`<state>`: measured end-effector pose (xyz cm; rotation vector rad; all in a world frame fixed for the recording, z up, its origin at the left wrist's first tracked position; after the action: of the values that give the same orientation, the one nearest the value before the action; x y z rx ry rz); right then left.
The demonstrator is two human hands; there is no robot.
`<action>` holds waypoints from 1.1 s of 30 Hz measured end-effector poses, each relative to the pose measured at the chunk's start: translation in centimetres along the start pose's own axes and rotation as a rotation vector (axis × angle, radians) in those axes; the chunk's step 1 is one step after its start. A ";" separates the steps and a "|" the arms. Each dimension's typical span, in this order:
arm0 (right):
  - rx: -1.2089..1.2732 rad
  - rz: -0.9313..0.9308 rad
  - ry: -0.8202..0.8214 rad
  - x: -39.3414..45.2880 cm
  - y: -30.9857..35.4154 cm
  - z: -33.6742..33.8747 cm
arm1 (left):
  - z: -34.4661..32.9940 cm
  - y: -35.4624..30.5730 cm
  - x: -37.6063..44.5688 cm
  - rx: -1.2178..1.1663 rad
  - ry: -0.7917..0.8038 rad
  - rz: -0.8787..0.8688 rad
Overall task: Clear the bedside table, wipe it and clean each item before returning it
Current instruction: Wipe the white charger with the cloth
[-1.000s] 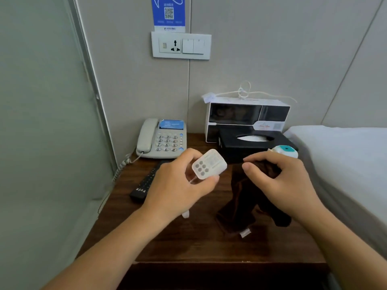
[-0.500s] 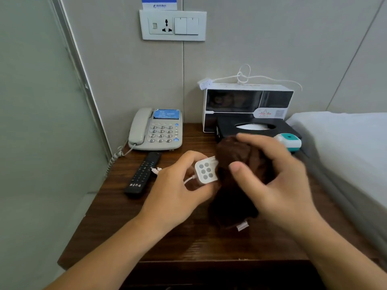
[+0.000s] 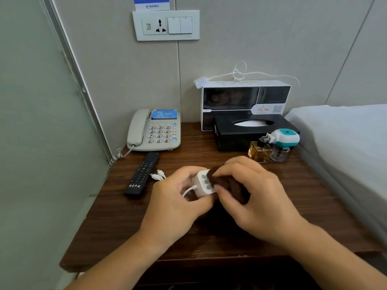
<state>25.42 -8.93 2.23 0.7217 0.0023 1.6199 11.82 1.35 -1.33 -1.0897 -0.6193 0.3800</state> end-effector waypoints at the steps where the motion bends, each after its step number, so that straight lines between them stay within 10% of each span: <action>1: 0.021 -0.041 -0.033 0.1 -0.5 0.6 | -0.2 -0.2 -0.1 -0.005 0.006 -0.011; 33: 0.090 0.082 0.050 -1.0 1.8 -0.4 | 0.3 -0.7 1.0 0.174 -0.054 -0.034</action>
<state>23.67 -10.00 2.17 0.7589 0.0834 1.7247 12.35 1.86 -0.34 -0.9043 -0.6390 0.4272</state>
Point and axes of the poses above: each hand's wrist, its own x-axis towards the middle knuckle, its own z-axis out of the back of the hand, y = z × x, the point moved 6 cm from there along x, towards the middle knuckle, and after that the axes turned 14 degrees about y, right-handed, at the moved point
